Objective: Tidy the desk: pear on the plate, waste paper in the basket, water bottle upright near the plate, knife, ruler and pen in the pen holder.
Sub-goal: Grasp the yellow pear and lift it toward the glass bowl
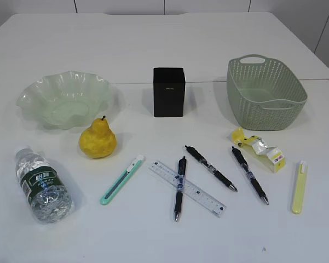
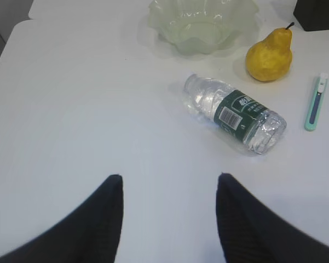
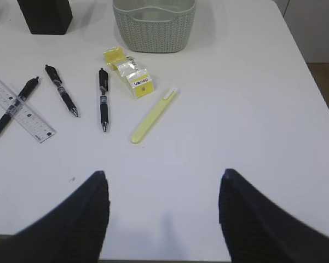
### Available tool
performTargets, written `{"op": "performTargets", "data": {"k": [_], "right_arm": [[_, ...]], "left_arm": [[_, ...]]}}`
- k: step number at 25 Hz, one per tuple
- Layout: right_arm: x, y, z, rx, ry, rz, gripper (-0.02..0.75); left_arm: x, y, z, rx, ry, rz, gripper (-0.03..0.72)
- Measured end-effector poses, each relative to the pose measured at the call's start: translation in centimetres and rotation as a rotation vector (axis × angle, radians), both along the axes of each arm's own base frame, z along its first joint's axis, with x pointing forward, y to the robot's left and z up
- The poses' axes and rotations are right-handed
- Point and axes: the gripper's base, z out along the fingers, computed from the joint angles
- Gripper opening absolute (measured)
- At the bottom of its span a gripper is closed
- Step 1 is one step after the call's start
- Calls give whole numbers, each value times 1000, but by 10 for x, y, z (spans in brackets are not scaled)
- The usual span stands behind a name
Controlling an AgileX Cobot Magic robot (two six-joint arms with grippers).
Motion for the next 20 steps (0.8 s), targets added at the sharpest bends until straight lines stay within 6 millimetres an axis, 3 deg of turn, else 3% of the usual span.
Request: {"op": "performTargets", "data": {"k": [20], "right_arm": [[0,0,0,0,2,0,472]], "left_arm": [[0,0,0,0,0,0,346]]}}
